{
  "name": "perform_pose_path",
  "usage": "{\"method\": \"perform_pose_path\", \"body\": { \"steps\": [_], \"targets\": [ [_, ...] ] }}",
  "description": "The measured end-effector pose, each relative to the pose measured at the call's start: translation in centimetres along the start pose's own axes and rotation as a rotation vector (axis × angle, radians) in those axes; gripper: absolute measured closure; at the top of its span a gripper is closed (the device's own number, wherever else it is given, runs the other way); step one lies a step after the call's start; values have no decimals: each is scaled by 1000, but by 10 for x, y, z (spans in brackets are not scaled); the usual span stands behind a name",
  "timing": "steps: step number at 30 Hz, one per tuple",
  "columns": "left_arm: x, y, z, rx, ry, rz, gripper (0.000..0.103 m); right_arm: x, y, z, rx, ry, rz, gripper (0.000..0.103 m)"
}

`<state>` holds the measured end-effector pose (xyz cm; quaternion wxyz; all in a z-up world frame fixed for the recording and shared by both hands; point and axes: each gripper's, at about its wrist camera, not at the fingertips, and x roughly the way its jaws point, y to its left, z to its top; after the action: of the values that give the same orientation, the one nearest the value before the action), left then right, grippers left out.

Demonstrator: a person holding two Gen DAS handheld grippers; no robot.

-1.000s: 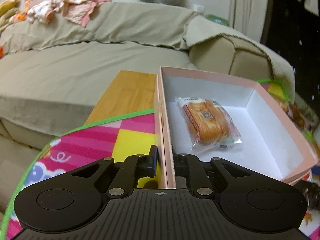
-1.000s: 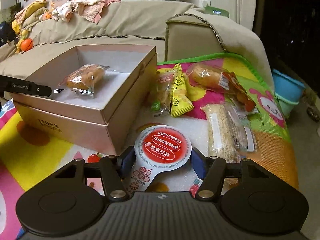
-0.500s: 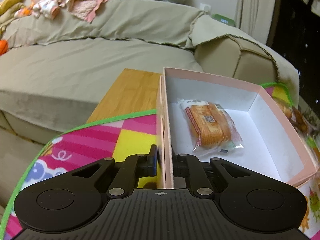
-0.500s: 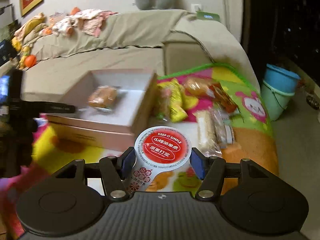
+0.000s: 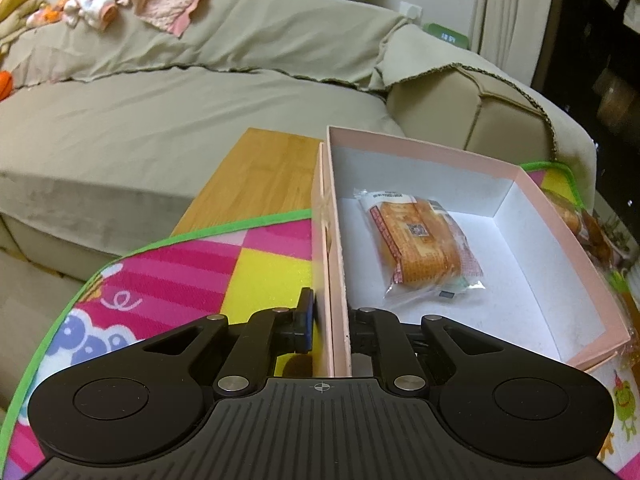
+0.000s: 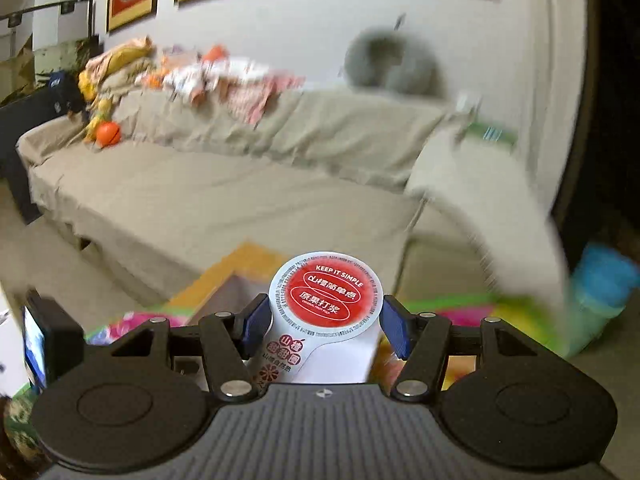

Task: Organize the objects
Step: 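Place the red round candy into the pink box beside the bread roll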

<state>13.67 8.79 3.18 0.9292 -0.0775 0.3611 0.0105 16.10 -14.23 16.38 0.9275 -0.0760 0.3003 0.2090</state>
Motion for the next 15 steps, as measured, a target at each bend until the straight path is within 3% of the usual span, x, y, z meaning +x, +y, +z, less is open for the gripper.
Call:
{"method": "perform_pose_path", "body": {
  "steps": [3,9,13,15],
  "targets": [
    [2,0,2,3,9,-4,91,41,-2,-17,11,80,4,43],
    [5,1,6,3,24,3,91,87,-1,-42,1,145,6,43],
    [5,0,6,39,35,1,92,78,-12,-51,45,137,46,41],
    [6,1,5,46,41,-5,92,61,-17,-53,39,101,35,35]
  ]
}}
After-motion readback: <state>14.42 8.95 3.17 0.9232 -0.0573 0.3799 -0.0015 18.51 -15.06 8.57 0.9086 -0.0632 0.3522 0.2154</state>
